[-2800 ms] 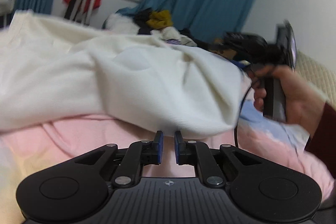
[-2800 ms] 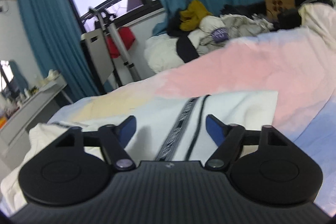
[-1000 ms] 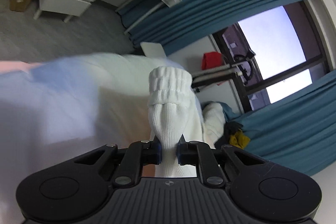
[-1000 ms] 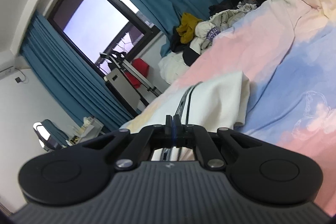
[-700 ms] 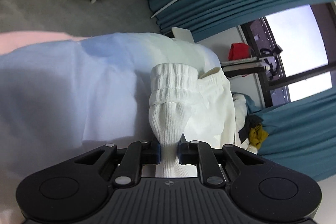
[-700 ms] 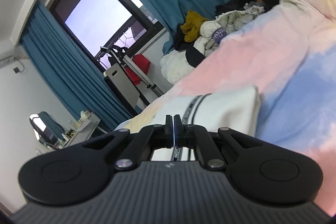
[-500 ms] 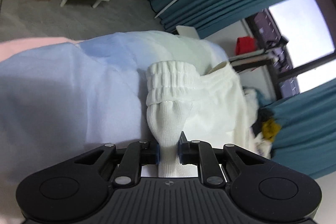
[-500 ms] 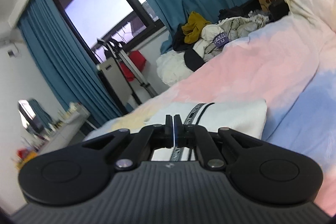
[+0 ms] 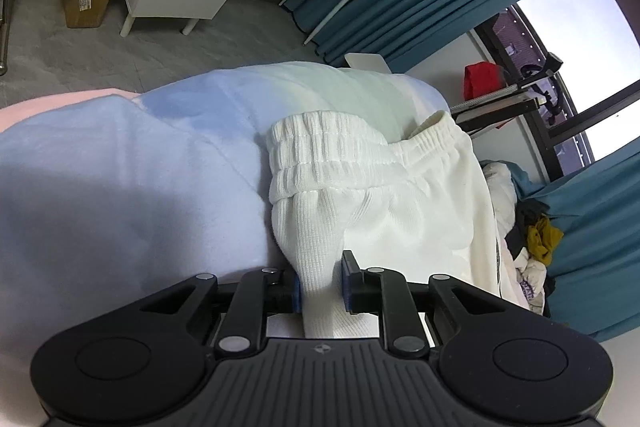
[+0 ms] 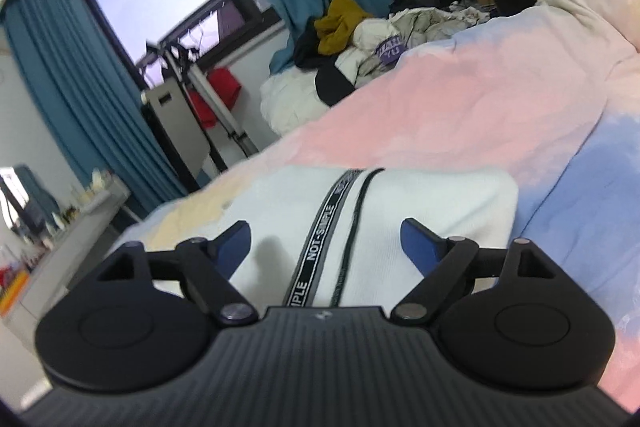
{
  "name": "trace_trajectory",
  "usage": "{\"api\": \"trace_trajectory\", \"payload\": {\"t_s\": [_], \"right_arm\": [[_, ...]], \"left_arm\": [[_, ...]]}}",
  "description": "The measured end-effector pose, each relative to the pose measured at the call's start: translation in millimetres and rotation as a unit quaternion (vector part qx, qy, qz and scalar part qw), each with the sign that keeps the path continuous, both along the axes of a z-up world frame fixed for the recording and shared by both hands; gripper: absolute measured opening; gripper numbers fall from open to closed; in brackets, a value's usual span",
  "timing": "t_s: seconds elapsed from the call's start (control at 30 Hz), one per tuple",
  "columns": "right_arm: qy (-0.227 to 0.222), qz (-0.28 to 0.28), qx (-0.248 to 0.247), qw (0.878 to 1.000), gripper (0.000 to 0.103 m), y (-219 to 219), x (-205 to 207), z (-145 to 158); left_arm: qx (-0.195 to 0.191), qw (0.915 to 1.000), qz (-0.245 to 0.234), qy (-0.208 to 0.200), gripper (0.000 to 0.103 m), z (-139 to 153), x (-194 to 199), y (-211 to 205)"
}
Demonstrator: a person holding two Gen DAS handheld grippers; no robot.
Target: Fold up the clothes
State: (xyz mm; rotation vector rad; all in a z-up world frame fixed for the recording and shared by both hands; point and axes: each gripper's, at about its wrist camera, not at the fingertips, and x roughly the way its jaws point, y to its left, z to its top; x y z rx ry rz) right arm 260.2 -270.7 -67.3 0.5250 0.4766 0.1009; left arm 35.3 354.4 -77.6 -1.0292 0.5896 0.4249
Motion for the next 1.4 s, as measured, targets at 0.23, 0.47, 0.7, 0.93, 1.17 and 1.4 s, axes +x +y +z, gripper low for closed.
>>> {"api": "trace_trajectory", "payload": {"t_s": [0.23,0.47,0.7,0.93,1.17,1.4], "right_arm": [[0.009,0.028,-0.088,0.996,0.051,27,10,-11],[-0.018,0.008,-0.11,0.994,0.013,35,-6,6],[-0.124,-0.08,-0.027,0.989,0.012,7,-74,45],[-0.154,-0.239,0.042,0.958,0.012,-25,-175,51],[0.048,-0.288,0.24,0.926,0.012,-67,-197,-36],[0.06,-0.293,0.251,0.921,0.013,-69,-205,-43]], "left_arm": [[0.006,1.0,-0.001,0.0,0.02,0,5,2],[0.001,1.0,0.001,-0.003,0.021,-2,5,5],[0.002,1.0,-0.003,-0.004,0.021,1,1,5],[-0.01,0.9996,-0.02,-0.018,0.021,4,-4,3],[-0.016,0.9995,-0.019,-0.018,0.021,6,-14,2],[-0.018,0.9994,-0.02,-0.022,0.021,7,-22,4]]}}
